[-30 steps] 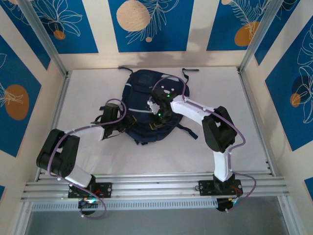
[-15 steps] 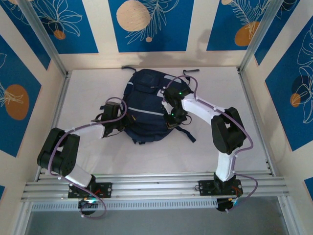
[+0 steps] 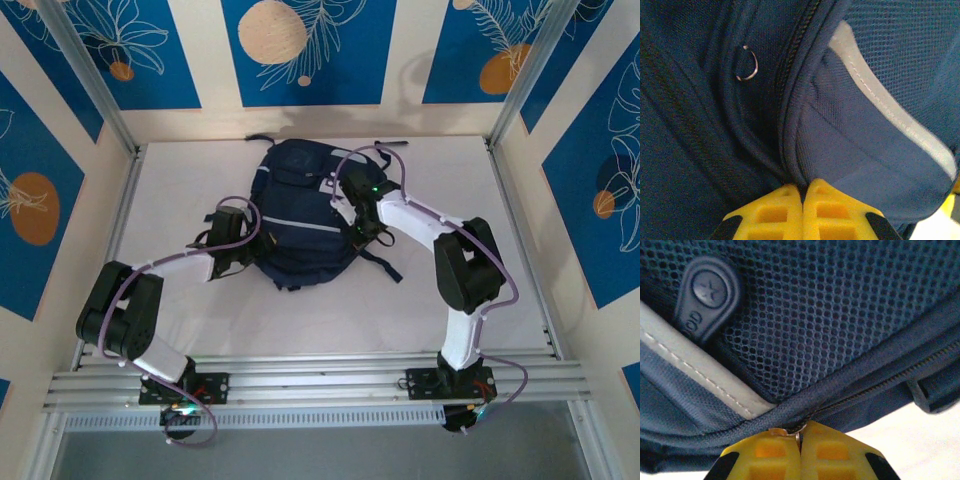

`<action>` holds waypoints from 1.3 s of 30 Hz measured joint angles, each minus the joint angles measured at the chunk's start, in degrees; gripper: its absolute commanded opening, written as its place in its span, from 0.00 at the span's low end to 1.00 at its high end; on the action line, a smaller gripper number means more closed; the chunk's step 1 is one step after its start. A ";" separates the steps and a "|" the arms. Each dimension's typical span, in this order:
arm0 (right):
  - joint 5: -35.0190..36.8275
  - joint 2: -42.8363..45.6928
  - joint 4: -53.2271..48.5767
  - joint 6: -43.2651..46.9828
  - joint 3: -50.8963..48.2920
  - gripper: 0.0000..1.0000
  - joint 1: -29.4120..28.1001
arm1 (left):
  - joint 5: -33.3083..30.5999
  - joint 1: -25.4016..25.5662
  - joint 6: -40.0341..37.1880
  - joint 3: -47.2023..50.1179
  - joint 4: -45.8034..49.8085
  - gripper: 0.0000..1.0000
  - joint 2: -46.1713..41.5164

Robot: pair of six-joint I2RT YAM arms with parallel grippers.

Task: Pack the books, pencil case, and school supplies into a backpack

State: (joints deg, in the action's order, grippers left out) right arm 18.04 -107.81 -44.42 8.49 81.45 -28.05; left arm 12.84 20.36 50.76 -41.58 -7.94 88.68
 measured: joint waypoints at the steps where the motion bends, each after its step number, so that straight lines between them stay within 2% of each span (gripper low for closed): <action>1: 1.33 -0.15 0.92 0.83 0.48 0.00 1.31 | -1.57 -0.76 -0.35 0.26 0.83 0.00 0.02; 4: 4.11 -0.57 3.63 2.64 2.08 0.00 5.53 | -5.49 -2.62 -0.87 1.62 3.28 0.00 0.33; 8: 6.45 -1.51 4.13 3.52 4.39 0.00 8.07 | -7.50 -3.10 -1.70 2.64 5.86 0.00 0.33; 9: 6.47 -1.68 3.93 3.48 4.63 0.06 8.20 | -7.67 -3.10 -1.86 2.67 6.10 0.00 0.33; 11: 6.01 -1.84 3.58 2.60 4.70 0.32 8.20 | -7.85 -3.10 -1.90 2.67 6.27 0.02 0.28; 13: 4.57 -1.70 2.93 1.07 4.68 0.76 8.41 | -7.89 -3.10 -2.36 2.67 6.99 0.13 -0.11; 14: 3.50 -1.46 3.34 0.39 4.44 0.82 8.66 | -8.00 -3.10 -2.82 2.64 7.50 0.16 -0.50; 15: 2.08 -0.74 4.22 -0.26 3.58 0.92 8.98 | -8.09 -3.10 -3.21 2.58 8.22 0.21 -1.14; 17: -0.74 1.70 6.10 -1.64 0.70 0.94 9.55 | -8.72 -3.10 -4.37 2.12 10.12 0.32 -2.86; 20: -4.09 7.58 9.33 -3.76 -4.81 0.99 10.58 | -10.21 -3.10 -7.06 -0.07 13.53 0.42 -6.01; 23: -6.03 15.45 14.69 -6.16 -12.26 0.99 11.91 | -13.03 -3.13 -10.25 -2.67 16.15 0.54 -9.75; 27: -6.51 24.44 24.46 -10.56 -24.22 0.99 16.48 | -18.43 -3.72 -15.28 -4.26 18.18 0.81 -14.19; 29: -6.49 26.67 29.99 -12.81 -29.66 0.99 19.69 | -21.75 -4.33 -18.23 -4.26 19.06 0.90 -15.47; 33: -5.33 26.99 42.95 -15.58 -39.63 0.99 24.41 | -28.63 -6.23 -25.09 -4.15 19.47 0.95 -15.76; 39: -3.19 22.99 61.16 -14.27 -48.43 0.99 22.97 | -37.42 -7.34 -35.63 1.90 10.49 0.98 -15.54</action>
State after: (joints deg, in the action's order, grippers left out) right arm 14.85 -84.82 16.73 -5.78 33.01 -5.08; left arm -24.58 13.02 15.14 -39.68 2.55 73.14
